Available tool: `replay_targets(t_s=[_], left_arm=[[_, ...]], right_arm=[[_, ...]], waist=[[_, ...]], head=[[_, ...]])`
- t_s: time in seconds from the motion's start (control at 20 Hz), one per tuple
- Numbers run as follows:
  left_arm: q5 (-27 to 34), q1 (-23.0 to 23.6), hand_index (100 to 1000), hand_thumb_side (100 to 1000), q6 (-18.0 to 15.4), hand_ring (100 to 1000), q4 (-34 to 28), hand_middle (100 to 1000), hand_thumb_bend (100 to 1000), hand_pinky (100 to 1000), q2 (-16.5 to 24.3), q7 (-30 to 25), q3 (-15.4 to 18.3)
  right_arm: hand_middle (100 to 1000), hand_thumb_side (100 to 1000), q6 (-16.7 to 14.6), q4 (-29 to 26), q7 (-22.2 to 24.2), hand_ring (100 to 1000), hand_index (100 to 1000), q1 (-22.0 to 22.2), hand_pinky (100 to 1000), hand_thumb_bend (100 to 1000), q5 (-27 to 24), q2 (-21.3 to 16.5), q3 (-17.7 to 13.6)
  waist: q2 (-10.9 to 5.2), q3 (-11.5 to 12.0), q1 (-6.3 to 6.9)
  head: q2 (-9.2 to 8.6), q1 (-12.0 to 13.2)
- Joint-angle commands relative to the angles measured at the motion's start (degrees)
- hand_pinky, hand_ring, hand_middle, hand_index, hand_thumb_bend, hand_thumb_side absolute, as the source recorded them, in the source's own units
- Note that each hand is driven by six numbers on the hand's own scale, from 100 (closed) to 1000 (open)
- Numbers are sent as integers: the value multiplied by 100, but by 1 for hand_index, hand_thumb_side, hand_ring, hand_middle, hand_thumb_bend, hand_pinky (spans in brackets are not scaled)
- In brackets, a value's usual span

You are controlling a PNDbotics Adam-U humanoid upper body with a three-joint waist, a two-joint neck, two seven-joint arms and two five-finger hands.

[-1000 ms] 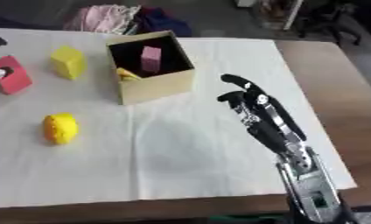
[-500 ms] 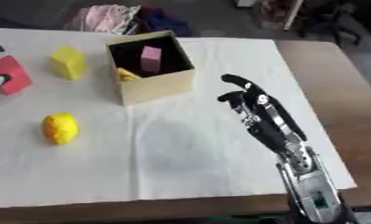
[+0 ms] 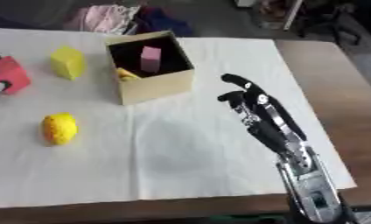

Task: Pick up objects on the table and place them in the box.

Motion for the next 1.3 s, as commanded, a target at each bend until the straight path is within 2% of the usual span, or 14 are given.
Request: replay_targets(t_s=[0.05,0.1,0.3,0.5,0.75,0.9,1.0,1.25,1.3], left_arm=[[-33,-34,872,492,6,653,-17,760,389,741,66,16,43],[-25,-27,848,384,14,623,-27,728,405,726,65,42,47],[98,-8,777,351,46,550,-139,618,318,681,90,230,73],[405,-20,734,303,31,501,-400,555,221,652,143,463,61],[1078,-143,714,250,-207,471,-1076,519,136,641,204,581,-106],[1449,-296,714,229,-318,462,-1521,507,138,644,154,607,-262],[1595,-423,724,226,-389,468,-1745,516,175,652,42,645,-422],[1445,-708,742,210,-499,479,-1776,531,182,660,-583,876,-740],[1383,-739,743,262,-508,480,-1733,533,256,660,-708,954,-761]], right_arm=[[905,801,-3,-59,-22,746,927,-53,872,100,3,-85,-55],[905,802,-2,-58,-24,746,927,-53,872,100,4,-85,-56],[905,803,-2,-54,-26,747,927,-52,873,100,8,-87,-58],[905,802,-2,-51,-30,747,927,-50,873,100,9,-93,-62],[905,802,-1,-45,-23,747,928,-44,873,100,6,-102,-55],[905,805,-1,-41,-18,747,928,-40,873,100,-1,-102,-46],[905,808,-2,-40,-5,747,928,-39,873,100,-9,-99,-30],[905,812,-7,-32,49,747,928,-58,873,100,-39,-56,28],[905,810,-7,-31,57,747,928,-65,873,100,-46,-46,37]], waist=[[-60,6,60],[-61,8,60],[-64,18,62],[-75,23,66],[-93,31,70],[-106,28,67],[-111,22,62],[-116,-88,14],[-113,-115,5]], head=[[20,-19],[20,-17],[18,-20],[18,-26],[18,-30],[26,-12],[28,7],[29,104],[29,122]])
